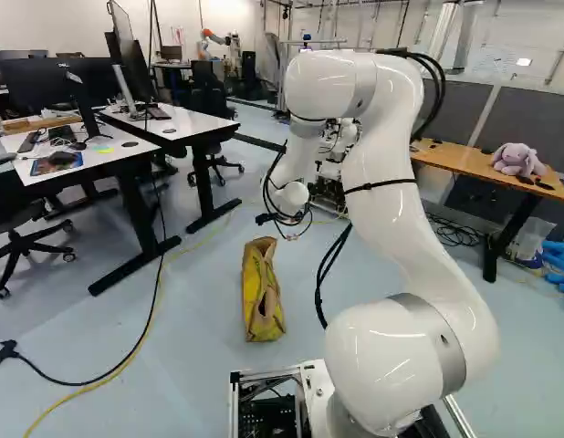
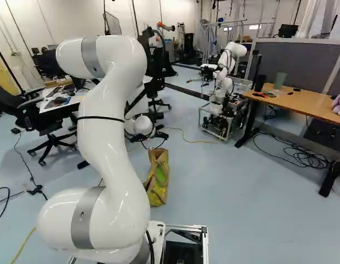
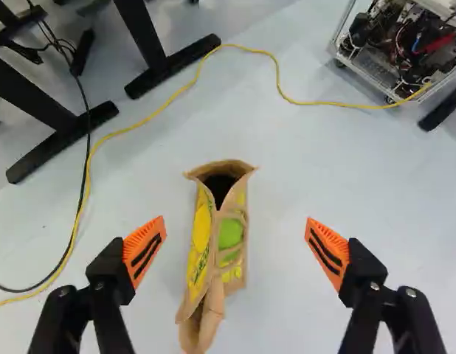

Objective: Pick up the bag on the ground and place it on the table

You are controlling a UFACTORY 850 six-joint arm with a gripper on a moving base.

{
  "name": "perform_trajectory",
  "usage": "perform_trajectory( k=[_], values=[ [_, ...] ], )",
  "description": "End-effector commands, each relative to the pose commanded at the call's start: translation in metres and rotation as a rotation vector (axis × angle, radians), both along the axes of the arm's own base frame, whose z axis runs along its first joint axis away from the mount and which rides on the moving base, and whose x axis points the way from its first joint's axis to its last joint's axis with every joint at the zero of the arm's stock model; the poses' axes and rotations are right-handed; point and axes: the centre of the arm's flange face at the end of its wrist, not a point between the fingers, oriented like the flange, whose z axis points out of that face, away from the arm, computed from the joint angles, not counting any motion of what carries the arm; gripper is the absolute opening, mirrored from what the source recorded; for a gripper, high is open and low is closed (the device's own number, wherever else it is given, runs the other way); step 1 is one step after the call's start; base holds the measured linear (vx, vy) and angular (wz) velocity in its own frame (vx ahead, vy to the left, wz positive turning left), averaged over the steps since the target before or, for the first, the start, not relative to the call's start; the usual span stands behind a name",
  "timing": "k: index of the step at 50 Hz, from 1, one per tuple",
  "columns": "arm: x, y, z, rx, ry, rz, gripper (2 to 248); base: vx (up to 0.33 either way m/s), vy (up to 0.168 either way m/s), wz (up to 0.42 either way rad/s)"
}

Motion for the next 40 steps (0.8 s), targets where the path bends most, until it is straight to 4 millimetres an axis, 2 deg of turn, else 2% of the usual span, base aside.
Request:
perform_trajectory(
  k=[40],
  values=[
    [0.033, 0.018, -0.067, -0.016, 0.148, 0.023, 247, 0.000, 0.000, 0.000]
  ],
)
